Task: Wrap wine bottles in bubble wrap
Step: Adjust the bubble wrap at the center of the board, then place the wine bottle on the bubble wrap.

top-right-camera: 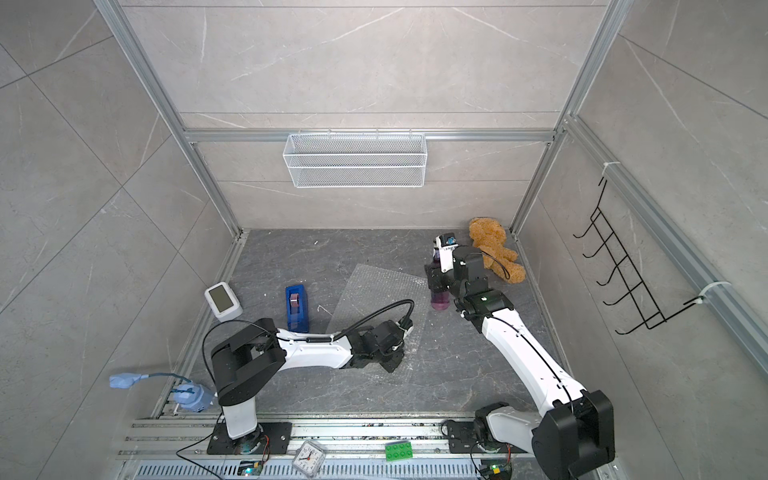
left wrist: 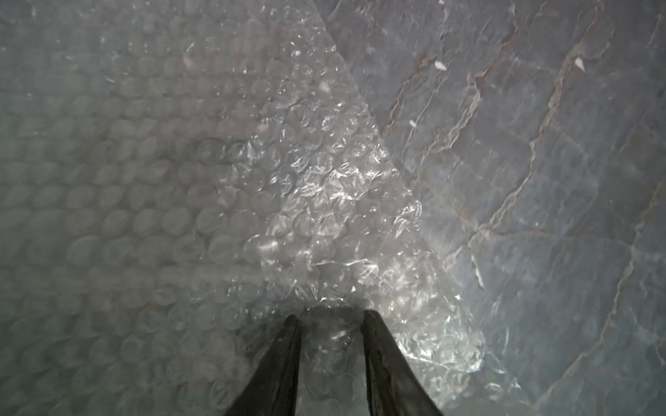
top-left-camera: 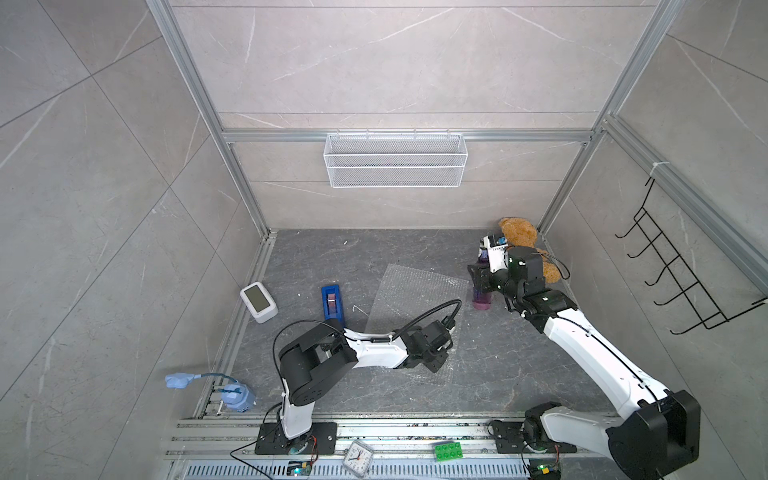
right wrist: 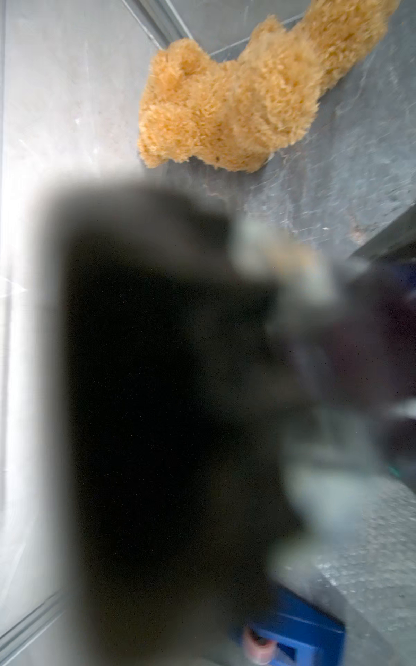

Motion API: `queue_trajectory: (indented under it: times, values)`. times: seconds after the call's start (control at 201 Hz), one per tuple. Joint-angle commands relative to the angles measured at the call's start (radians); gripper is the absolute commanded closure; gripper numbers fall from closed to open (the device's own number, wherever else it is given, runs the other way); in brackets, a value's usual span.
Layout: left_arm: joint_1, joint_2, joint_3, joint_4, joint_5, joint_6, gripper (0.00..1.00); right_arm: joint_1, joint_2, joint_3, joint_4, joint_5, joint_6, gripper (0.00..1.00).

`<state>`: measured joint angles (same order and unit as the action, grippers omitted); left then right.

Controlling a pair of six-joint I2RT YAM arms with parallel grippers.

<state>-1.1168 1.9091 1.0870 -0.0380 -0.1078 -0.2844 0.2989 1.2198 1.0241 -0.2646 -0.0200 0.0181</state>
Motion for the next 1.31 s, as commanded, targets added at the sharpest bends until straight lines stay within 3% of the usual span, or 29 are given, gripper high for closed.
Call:
queue_trajectory:
  times: [0.0, 0.189, 0.418, 0.597, 0.861, 1.035, 1.309]
  values:
    - [0.002, 0.027, 0.068, -0.045, -0.027, -0.007, 0.66, -0.002, -0.032, 0.097, -0.072, -0.03, -0.068, 0.96]
    - [0.002, -0.148, -0.033, -0.079, -0.052, 0.013, 0.59, 0.007, -0.018, 0.143, -0.163, -0.101, -0.144, 0.95]
    - [0.002, -0.422, -0.248, -0.133, -0.116, -0.101, 0.52, 0.117, 0.066, 0.205, -0.28, -0.09, -0.189, 0.95]
    - [0.002, -0.625, -0.412, -0.187, -0.216, -0.269, 0.52, 0.242, 0.142, 0.225, -0.322, -0.084, -0.187, 0.95]
    - [0.004, -0.877, -0.513, -0.479, -0.4, -0.648, 0.58, 0.48, 0.375, 0.362, -0.554, -0.059, -0.232, 0.94]
    - [0.004, -0.938, -0.58, -0.51, -0.423, -0.752, 0.62, 0.589, 0.499, 0.425, -0.571, -0.056, -0.198, 0.92]
    - [0.004, -0.9, -0.554, -0.573, -0.434, -0.772, 0.62, 0.663, 0.696, 0.618, -0.662, -0.021, -0.211, 0.9]
